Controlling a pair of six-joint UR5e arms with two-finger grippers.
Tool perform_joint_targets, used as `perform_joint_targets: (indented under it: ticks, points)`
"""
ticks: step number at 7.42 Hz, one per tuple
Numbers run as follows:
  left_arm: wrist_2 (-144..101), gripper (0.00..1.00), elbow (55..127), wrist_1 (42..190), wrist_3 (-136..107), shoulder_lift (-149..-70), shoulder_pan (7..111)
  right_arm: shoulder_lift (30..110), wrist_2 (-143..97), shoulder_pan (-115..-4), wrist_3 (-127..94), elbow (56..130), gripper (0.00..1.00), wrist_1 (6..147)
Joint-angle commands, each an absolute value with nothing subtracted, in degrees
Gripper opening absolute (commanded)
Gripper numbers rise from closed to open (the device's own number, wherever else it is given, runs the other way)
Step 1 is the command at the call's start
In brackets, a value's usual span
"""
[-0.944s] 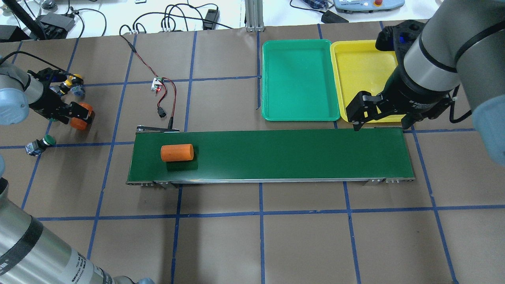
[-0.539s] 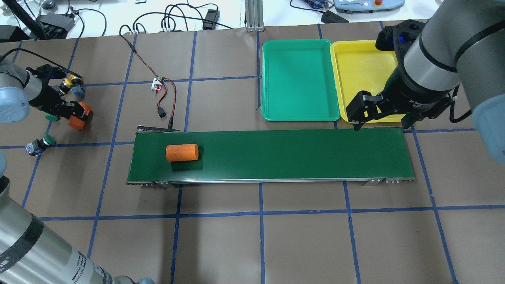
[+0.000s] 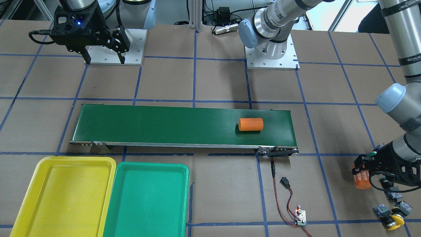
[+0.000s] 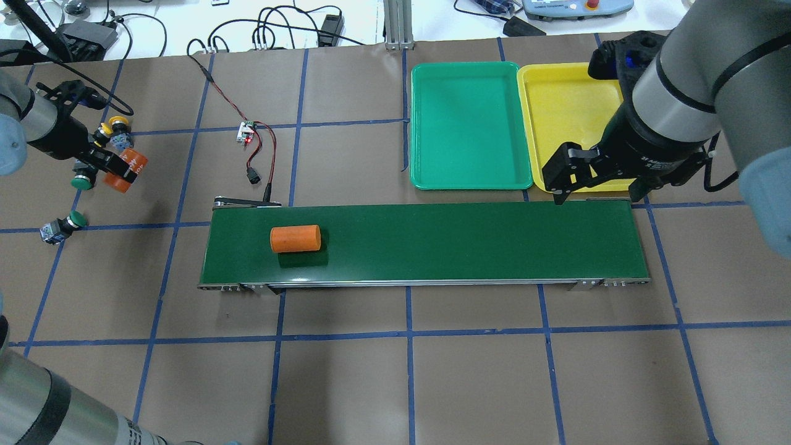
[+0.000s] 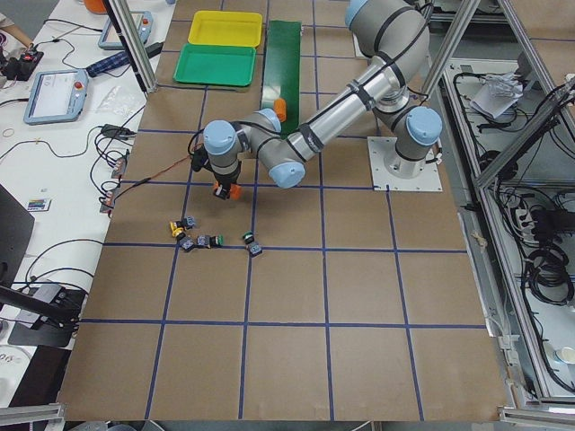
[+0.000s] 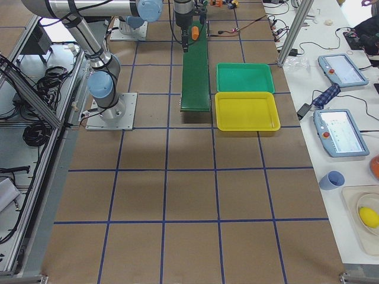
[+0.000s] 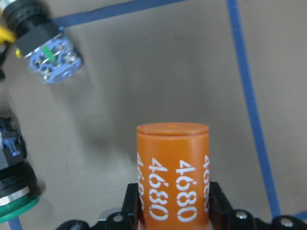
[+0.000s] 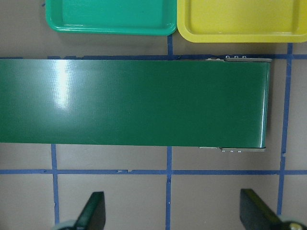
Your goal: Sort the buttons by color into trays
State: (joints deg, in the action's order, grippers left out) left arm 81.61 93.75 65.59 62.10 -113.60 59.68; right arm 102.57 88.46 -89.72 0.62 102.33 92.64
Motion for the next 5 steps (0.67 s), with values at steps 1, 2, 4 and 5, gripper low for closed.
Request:
perform_joint_targets:
  ticks: [1, 2, 4, 5]
  points:
    - [80.3, 0.00, 103.0, 69.1, 82.2, -104.9, 63.6, 102.6, 88.5, -89.7, 0.6, 102.4, 1.00, 92.6]
    - [80.4, 0.00, 107.3, 68.9, 88.0, -101.9, 65.5, 102.6, 88.5, -89.6, 0.6, 102.4, 1.00, 92.6]
    - [80.9, 0.00, 110.7, 68.6, 94.8, -96.9, 70.8, 102.7, 88.5, -89.7, 0.6, 102.3, 1.00, 92.6]
    - [81.1, 0.00, 111.4, 67.3, 97.5, -96.2, 74.4, 102.7, 88.5, -89.6, 0.6, 102.4, 1.00, 92.6]
